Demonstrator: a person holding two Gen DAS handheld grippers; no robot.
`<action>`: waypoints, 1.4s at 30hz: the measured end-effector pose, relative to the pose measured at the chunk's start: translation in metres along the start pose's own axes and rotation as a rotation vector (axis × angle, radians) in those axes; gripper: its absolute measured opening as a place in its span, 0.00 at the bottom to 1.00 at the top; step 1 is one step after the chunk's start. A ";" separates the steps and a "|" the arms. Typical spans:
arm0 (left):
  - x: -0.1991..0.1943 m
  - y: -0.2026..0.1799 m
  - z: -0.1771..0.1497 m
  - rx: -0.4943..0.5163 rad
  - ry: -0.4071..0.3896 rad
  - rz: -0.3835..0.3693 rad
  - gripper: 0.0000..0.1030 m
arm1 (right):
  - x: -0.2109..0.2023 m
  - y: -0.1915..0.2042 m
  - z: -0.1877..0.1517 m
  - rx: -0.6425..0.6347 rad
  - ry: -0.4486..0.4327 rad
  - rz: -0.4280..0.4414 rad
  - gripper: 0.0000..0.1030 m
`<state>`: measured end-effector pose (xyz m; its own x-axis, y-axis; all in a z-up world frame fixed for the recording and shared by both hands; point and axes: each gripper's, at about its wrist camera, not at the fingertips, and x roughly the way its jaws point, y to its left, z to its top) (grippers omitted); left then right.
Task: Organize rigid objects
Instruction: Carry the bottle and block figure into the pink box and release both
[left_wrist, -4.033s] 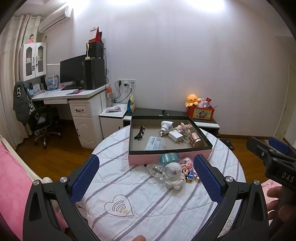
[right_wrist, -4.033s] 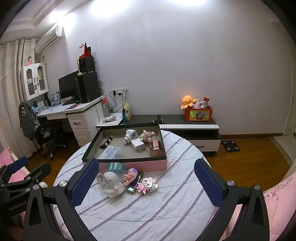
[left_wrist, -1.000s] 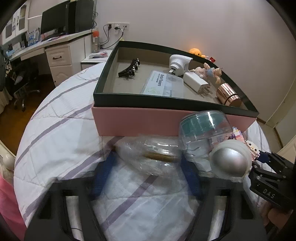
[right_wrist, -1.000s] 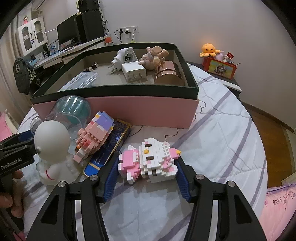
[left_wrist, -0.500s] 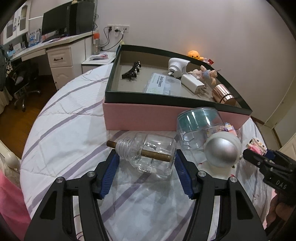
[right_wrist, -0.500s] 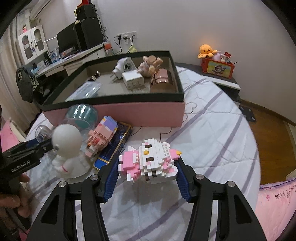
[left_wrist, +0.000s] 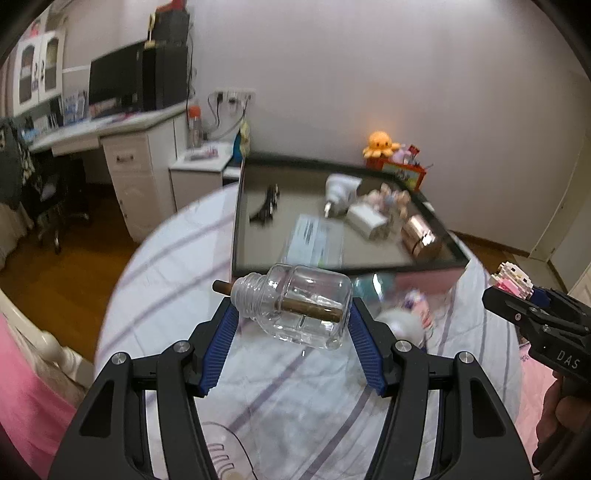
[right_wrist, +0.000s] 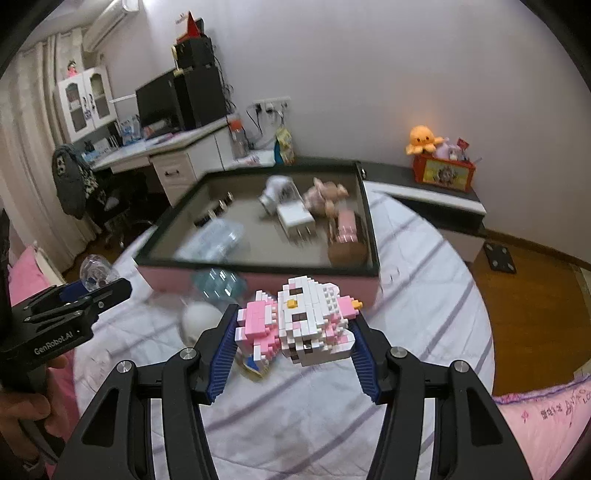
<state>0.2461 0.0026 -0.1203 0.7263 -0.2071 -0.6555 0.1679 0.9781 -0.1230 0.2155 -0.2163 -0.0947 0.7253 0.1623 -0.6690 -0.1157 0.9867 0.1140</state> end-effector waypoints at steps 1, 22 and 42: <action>-0.003 -0.001 0.006 0.005 -0.012 0.001 0.60 | -0.002 0.002 0.004 -0.006 -0.010 0.005 0.55; 0.051 -0.019 0.111 0.084 -0.113 0.003 0.60 | 0.057 0.015 0.110 -0.050 -0.067 0.017 0.55; 0.156 -0.010 0.088 0.080 0.092 0.037 0.89 | 0.157 -0.012 0.082 -0.021 0.143 -0.005 0.59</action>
<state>0.4162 -0.0418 -0.1561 0.6694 -0.1645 -0.7245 0.1975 0.9795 -0.0400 0.3868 -0.2035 -0.1412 0.6219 0.1545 -0.7677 -0.1276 0.9872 0.0953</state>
